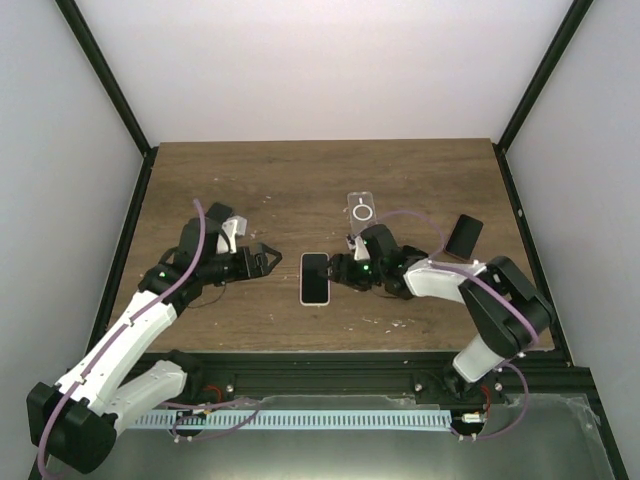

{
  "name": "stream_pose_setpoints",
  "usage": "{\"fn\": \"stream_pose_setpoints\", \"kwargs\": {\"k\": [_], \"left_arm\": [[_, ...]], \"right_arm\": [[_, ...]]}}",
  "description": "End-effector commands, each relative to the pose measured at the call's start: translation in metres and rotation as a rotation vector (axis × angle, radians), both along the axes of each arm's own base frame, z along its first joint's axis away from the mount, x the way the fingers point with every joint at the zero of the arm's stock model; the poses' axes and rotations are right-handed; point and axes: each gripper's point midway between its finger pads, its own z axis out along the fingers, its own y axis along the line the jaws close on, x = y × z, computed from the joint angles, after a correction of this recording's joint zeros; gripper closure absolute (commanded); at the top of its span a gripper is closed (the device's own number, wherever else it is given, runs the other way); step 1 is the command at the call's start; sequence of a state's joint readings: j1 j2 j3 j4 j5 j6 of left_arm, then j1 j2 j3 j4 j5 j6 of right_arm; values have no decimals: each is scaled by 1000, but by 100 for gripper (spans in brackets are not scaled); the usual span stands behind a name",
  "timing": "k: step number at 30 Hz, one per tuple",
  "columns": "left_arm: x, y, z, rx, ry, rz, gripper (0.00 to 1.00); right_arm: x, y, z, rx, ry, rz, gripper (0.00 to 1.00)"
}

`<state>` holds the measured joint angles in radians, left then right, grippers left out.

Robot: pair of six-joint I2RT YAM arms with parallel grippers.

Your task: Put the phone into the phone case

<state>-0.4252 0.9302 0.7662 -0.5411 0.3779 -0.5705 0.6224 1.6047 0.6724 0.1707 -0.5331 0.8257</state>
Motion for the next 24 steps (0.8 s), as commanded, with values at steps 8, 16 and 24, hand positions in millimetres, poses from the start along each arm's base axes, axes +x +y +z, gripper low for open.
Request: {"fn": "stream_pose_setpoints", "kwargs": {"k": [8, 16, 24], "left_arm": [[1, -2, 12, 28, -31, -49, 2], [-7, -2, 18, 65, -49, -119, 3], [-11, -4, 18, 67, -78, -161, 3]], "right_arm": [[66, -98, 60, -370, -180, -280, 0], [109, -212, 65, -524, -173, -498, 0], [135, -343, 49, -845, -86, -708, 1]]}}
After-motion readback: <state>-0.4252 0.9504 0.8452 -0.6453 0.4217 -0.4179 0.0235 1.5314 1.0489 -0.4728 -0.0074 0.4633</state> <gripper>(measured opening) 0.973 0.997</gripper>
